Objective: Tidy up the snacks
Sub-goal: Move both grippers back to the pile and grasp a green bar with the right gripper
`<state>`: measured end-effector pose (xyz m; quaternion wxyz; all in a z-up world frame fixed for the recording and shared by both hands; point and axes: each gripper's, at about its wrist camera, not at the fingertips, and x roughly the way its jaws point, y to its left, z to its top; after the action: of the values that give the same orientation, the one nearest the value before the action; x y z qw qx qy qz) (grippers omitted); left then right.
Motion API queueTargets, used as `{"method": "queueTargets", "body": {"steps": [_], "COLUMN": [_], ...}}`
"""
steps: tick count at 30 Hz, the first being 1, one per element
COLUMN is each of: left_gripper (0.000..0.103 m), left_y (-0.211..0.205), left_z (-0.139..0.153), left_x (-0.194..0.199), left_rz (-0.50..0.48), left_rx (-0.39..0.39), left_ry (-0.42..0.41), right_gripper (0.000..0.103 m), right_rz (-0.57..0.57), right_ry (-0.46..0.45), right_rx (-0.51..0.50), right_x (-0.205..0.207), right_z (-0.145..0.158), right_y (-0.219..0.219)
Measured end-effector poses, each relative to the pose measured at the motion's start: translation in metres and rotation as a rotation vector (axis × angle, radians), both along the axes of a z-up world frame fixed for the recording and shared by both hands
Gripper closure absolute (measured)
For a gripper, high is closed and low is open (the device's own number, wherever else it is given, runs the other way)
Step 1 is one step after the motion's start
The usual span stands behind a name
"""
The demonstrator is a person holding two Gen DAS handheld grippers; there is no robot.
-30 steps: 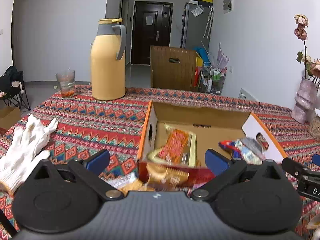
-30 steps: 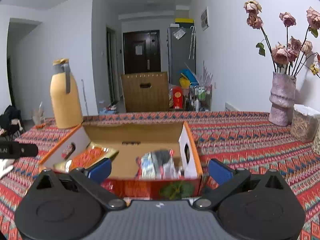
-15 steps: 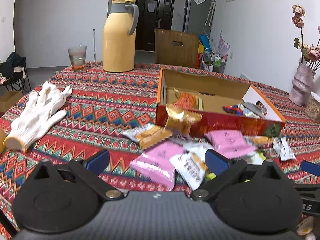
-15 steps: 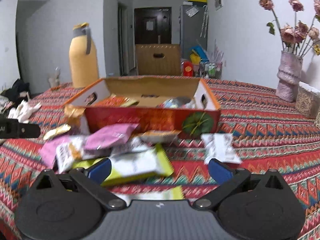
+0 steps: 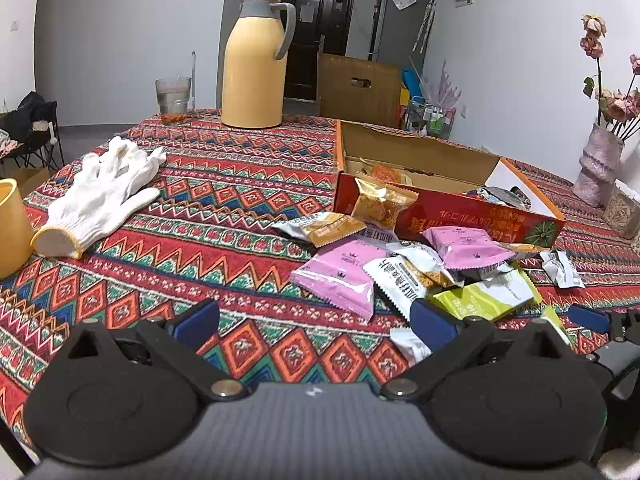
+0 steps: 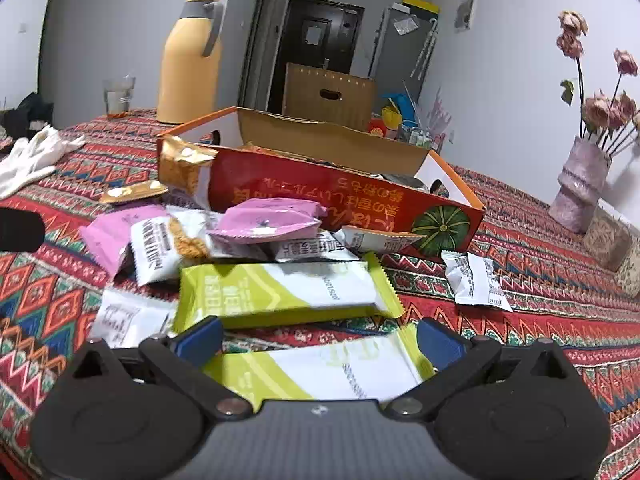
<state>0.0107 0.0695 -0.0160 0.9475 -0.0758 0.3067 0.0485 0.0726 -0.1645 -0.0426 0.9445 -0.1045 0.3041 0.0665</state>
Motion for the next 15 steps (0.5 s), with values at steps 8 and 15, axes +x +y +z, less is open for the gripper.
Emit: {"method": "queueTargets", "body": {"steps": [8, 15], "left_gripper": [0.0, 0.0], "left_y": [-0.004, -0.014], "left_z": [0.001, 0.001], "left_x": [-0.011, -0.015], "left_rz": [-0.016, -0.034], "left_rx": [-0.013, -0.008], "left_ry": [-0.011, -0.009], "right_gripper": [0.0, 0.0], "right_rz": [-0.009, -0.053], "right_ry": [-0.017, -0.004], "right_rx": [-0.033, 0.002], "right_x": [-0.024, -0.03], "right_z": [-0.002, -0.007], "right_y": [-0.014, -0.04]}}
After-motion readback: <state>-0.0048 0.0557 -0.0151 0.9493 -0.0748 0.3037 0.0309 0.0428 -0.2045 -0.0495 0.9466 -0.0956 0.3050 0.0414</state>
